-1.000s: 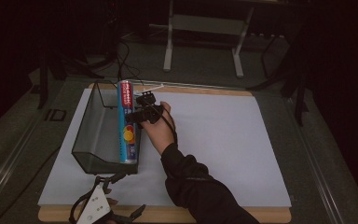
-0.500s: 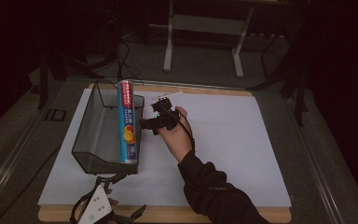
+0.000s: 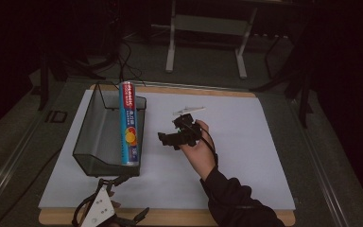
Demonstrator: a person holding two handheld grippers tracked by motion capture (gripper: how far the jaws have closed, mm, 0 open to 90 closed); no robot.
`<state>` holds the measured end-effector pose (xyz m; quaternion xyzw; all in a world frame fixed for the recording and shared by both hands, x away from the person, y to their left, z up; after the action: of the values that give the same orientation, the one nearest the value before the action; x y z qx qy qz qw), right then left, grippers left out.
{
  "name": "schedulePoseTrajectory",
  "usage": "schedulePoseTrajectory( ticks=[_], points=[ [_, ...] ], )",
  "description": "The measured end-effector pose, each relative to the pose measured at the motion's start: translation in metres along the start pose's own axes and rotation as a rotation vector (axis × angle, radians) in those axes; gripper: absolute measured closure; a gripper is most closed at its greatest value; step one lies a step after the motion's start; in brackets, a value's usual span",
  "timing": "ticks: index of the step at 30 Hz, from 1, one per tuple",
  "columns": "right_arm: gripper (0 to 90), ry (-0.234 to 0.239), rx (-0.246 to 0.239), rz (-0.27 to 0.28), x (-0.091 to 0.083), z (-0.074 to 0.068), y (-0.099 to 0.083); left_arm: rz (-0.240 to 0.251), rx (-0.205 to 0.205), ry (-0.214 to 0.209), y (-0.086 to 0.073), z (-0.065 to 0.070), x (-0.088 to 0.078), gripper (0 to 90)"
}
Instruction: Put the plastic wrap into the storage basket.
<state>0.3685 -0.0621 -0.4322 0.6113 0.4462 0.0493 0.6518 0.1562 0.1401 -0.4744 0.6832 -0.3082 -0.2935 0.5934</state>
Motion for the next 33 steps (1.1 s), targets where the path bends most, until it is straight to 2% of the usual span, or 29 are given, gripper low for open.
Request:
schedulePoseTrajectory(
  ticks=[5,10,11,16,17,20,28,31,33],
  points=[
    [13.9,0.002,-0.010,0.013,-0.018,0.011,-0.018,-0.004,0.000,0.000,0.000,0.000,0.000,0.5],
    [13.9,0.007,-0.016,0.021,-0.026,0.016,-0.026,-0.004,-0.003,0.001,-0.001,0.001,0.001,0.5],
    [13.8,0.022,-0.017,0.022,-0.034,0.022,-0.035,-0.006,-0.001,0.001,-0.001,0.001,0.002,0.5],
    [13.1,0.022,-0.026,0.008,-0.039,0.026,-0.042,-0.009,0.001,0.001,-0.001,0.001,0.002,0.5],
    [13.1,0.029,0.001,0.014,-0.044,0.029,-0.048,-0.008,0.001,0.001,-0.001,0.001,0.002,0.5],
    [13.1,0.027,0.008,0.022,-0.051,0.032,-0.055,-0.010,0.001,0.001,-0.001,0.001,0.002,0.5],
    [13.1,0.027,0.011,0.024,-0.064,0.043,-0.070,-0.013,0.005,-0.001,-0.001,0.001,0.003,0.5],
    [13.1,0.025,0.008,0.022,-0.074,0.046,-0.080,-0.013,0.005,-0.001,-0.001,0.002,0.003,0.4],
    [13.1,0.025,0.008,0.022,-0.074,0.046,-0.080,-0.012,0.006,-0.001,-0.001,0.002,0.003,0.5]
  ],
)
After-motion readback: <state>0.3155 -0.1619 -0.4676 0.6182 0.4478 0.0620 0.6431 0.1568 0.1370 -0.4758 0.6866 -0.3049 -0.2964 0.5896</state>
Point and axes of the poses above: each handheld gripper's, and its own axes: x roughly forward along the jaws, y roughly out of its top, z roughly to its right, the point moved 2 cm from there along x, roughly forward along the jaws, and after that the axes turned 11 degrees about z, right-handed, at the moved point
